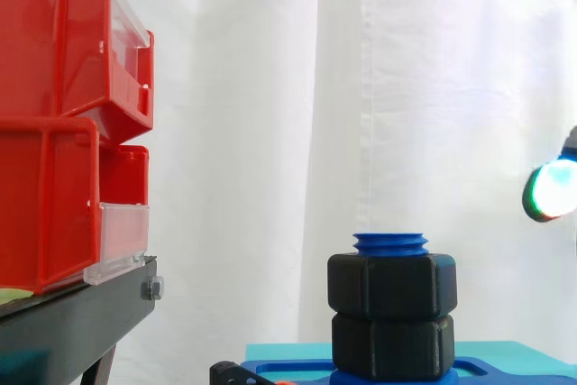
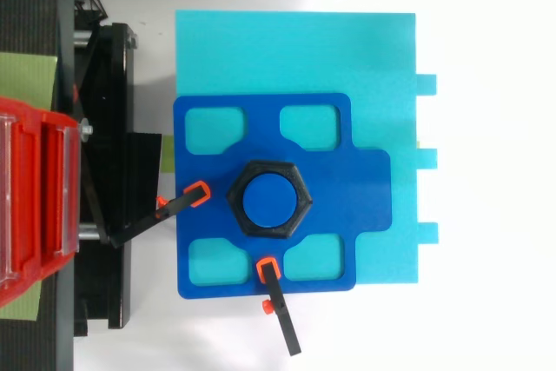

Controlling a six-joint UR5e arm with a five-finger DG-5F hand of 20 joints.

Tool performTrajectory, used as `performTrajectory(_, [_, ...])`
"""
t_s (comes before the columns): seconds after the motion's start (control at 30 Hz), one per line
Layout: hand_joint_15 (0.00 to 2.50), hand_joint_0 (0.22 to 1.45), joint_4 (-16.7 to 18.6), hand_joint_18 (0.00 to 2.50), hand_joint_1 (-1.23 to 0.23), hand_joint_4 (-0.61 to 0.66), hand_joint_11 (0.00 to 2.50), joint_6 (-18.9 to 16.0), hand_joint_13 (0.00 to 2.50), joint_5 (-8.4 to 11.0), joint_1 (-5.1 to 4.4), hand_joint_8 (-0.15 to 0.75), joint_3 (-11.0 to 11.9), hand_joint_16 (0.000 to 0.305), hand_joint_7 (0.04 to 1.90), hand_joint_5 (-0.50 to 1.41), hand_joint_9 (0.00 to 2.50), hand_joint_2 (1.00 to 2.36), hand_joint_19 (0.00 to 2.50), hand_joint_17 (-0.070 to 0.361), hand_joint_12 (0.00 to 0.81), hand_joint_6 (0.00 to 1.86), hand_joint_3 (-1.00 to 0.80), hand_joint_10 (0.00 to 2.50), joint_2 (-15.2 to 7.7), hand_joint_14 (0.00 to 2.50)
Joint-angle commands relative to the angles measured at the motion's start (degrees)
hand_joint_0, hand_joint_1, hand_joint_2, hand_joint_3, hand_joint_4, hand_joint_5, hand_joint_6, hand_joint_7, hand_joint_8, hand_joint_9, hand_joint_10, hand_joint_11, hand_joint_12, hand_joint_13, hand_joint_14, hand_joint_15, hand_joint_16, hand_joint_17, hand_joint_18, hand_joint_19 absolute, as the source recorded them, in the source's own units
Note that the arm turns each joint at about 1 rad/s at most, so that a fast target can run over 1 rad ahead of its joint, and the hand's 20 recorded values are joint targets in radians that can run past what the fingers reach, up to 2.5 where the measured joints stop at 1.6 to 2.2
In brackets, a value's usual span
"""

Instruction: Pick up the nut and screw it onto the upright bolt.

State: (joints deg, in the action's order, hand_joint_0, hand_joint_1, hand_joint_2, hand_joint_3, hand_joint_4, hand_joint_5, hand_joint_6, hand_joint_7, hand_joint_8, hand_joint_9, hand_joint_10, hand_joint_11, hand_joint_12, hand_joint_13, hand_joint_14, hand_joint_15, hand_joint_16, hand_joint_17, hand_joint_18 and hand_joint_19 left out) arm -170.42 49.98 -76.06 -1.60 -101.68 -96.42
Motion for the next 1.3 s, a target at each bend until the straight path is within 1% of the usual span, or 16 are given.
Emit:
performTrajectory(0.0, [0.0,0.49,-0.97,0.0,-0.35,0.04,0.0,-10.51,0.01,-0.05,0.02,0.184,0.0,0.044,0.58,-0.24,0.16,1.0,0.0,0.099,0.349,0.5,-0.5,0.0,0.0,0.0])
performTrajectory(0.37, [0.0,0.49,-0.62,0.0,-0.32,0.04,0.0,-10.16,0.0,-0.14,0.02,0.179,0.0,0.044,0.65,-0.25,0.09,1.0,0.0,0.099,0.352,0.5,-0.5,0.0,0.0,0.0])
performTrajectory(0.5, [0.0,0.49,-0.62,0.0,-0.34,0.04,0.0,-10.16,0.0,-0.14,-0.07,0.182,0.0,0.045,0.63,-0.24,0.12,1.0,0.0,0.101,0.351,0.5,-0.5,0.0,0.0,0.0])
performTrajectory(0.57, [0.0,0.49,-0.62,0.0,-0.31,0.04,0.0,-10.16,0.0,-0.14,0.02,0.174,0.0,0.045,0.68,-0.25,0.04,1.0,0.0,0.1,0.35,0.5,-0.5,0.0,0.0,0.0])
performTrajectory(0.63, [0.0,0.49,-0.62,0.0,-0.34,0.04,0.0,-10.16,0.0,-0.14,0.02,0.18,0.0,0.045,0.63,-0.24,0.1,1.0,0.0,0.101,0.349,0.5,-0.5,0.0,0.0,0.0])
performTrajectory(0.7, [0.0,0.49,-0.62,0.0,-0.33,0.05,0.0,-10.16,0.0,-0.14,0.02,0.177,0.0,0.045,0.66,-0.24,0.08,1.0,0.0,0.101,0.349,0.5,-0.5,0.0,0.0,0.0])
performTrajectory(0.73, [0.0,0.49,-0.62,0.0,-0.35,0.05,0.0,-10.16,0.0,-0.14,0.02,0.181,0.0,0.045,0.66,-0.24,0.1,1.0,0.0,0.101,0.349,0.5,-0.5,0.0,0.0,0.0])
performTrajectory(0.77, [0.0,0.49,-0.62,0.0,-0.31,0.05,0.0,-10.16,0.0,-0.14,0.02,0.171,0.0,0.044,0.68,-0.25,0.02,1.0,0.0,0.1,0.349,0.5,-0.5,0.0,0.0,0.0])
performTrajectory(0.8, [0.0,0.49,-0.62,0.0,-0.31,0.05,0.0,-10.16,0.0,-0.14,0.02,0.175,0.0,0.045,0.66,-0.25,0.04,1.0,0.0,0.101,0.35,0.5,-0.5,0.0,0.0,0.0])
performTrajectory(0.83, [0.0,0.49,-0.62,0.0,-0.35,0.05,0.0,-10.16,0.01,-0.14,0.02,0.182,0.0,0.045,0.63,-0.24,0.1,1.0,0.0,0.101,0.35,0.5,-0.5,0.0,0.0,0.0])
performTrajectory(0.93, [0.0,0.49,-0.62,0.0,-0.34,0.05,0.0,-10.16,0.0,-0.14,0.02,0.179,0.0,0.044,0.67,-0.24,0.07,1.0,0.0,0.1,0.349,0.5,-0.5,0.0,0.0,0.0])
performTrajectory(1.1, [0.0,0.49,-0.62,0.0,-0.33,0.05,0.0,-10.16,0.0,-0.14,0.02,0.179,0.0,0.045,0.64,-0.25,0.08,1.0,0.0,0.1,0.348,0.5,-0.5,0.0,0.0,0.0])
performTrajectory(1.27, [0.0,0.49,-0.62,0.0,-0.34,0.07,0.0,-10.16,0.06,-0.14,0.02,0.192,0.0,0.044,0.64,-0.24,0.17,1.0,0.0,0.1,0.347,0.5,-0.5,0.0,0.0,0.0])
